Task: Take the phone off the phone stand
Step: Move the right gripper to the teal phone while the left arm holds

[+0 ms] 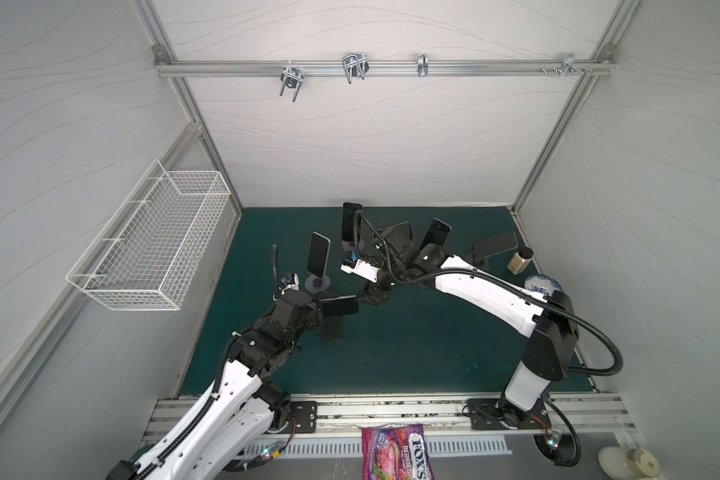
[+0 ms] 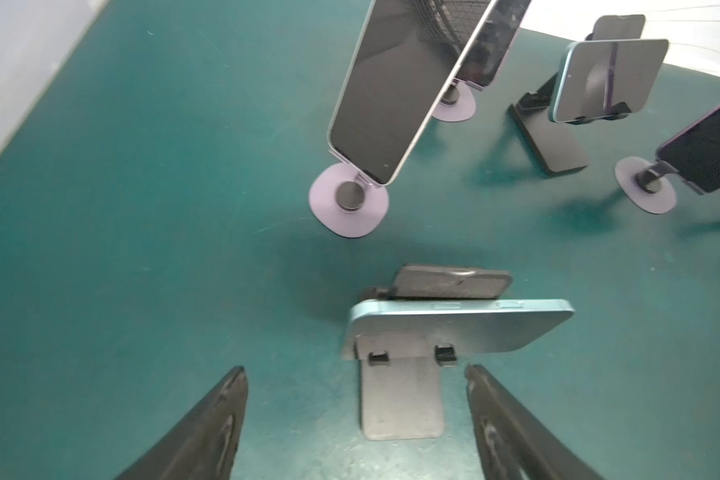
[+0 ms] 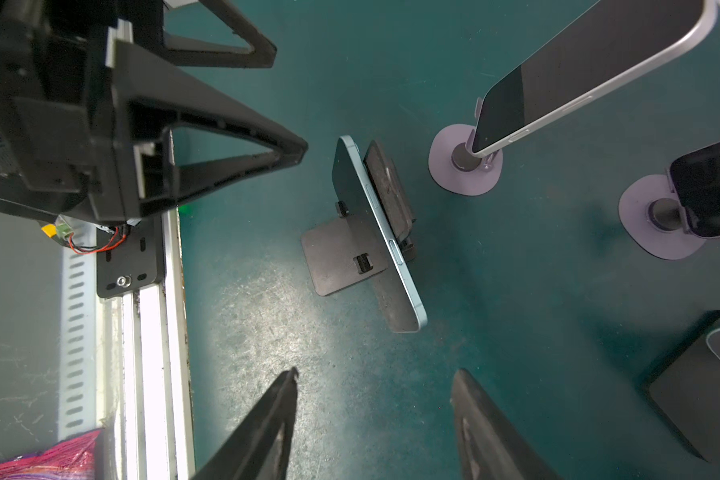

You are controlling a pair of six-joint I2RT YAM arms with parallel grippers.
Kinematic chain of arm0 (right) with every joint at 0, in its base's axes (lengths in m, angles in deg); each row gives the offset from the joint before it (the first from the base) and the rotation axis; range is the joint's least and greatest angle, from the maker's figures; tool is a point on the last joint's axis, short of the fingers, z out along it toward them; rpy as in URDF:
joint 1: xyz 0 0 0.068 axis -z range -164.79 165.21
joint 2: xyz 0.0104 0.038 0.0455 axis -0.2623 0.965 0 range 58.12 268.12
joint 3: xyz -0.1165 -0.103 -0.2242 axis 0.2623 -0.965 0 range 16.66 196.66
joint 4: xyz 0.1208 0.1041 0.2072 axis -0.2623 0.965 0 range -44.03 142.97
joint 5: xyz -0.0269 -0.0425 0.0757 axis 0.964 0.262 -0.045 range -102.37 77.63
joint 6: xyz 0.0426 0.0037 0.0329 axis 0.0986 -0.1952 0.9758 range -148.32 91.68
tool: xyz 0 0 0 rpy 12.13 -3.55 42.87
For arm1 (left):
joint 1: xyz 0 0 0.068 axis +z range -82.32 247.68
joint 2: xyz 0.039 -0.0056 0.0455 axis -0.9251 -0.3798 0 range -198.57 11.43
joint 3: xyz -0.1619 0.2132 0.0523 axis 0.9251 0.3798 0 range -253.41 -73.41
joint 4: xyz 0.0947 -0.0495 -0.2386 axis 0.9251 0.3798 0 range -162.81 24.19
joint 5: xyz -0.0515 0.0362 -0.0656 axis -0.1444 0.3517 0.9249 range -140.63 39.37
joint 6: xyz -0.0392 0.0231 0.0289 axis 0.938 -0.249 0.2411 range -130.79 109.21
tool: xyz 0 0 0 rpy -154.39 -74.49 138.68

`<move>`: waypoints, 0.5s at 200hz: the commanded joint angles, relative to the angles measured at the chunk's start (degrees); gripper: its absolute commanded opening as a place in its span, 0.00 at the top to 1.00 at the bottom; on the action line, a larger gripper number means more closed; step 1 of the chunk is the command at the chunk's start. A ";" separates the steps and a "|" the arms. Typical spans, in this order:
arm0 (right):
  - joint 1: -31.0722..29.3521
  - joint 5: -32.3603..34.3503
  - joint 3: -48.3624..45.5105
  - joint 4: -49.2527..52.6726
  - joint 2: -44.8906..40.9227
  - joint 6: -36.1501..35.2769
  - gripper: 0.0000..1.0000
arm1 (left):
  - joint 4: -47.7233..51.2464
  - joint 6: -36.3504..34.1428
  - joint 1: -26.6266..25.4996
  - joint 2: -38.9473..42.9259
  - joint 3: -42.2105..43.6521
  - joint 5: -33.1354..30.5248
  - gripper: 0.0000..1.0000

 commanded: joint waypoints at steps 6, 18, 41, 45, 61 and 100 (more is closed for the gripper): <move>-0.34 -0.77 1.72 2.57 1.78 -2.39 0.34 | 0.66 7.81 1.10 -3.28 -4.38 2.10 0.12; -0.27 -0.67 1.94 2.06 2.24 -0.95 0.31 | 3.79 11.32 1.95 -3.98 -6.39 3.17 0.12; -0.01 -0.15 4.84 3.13 3.55 7.49 0.29 | 7.72 17.49 3.71 -3.35 -8.57 6.04 0.11; 0.22 -0.61 5.04 2.98 3.60 9.71 0.28 | 8.32 18.41 4.21 -3.08 -8.86 6.71 0.10; 1.67 -3.45 3.78 1.37 2.61 21.16 0.27 | 10.55 23.20 6.14 -2.10 -9.86 8.59 0.10; 2.94 -1.65 -9.28 -11.74 -6.51 47.34 0.11 | 16.00 31.74 8.25 -2.52 -13.90 11.11 0.08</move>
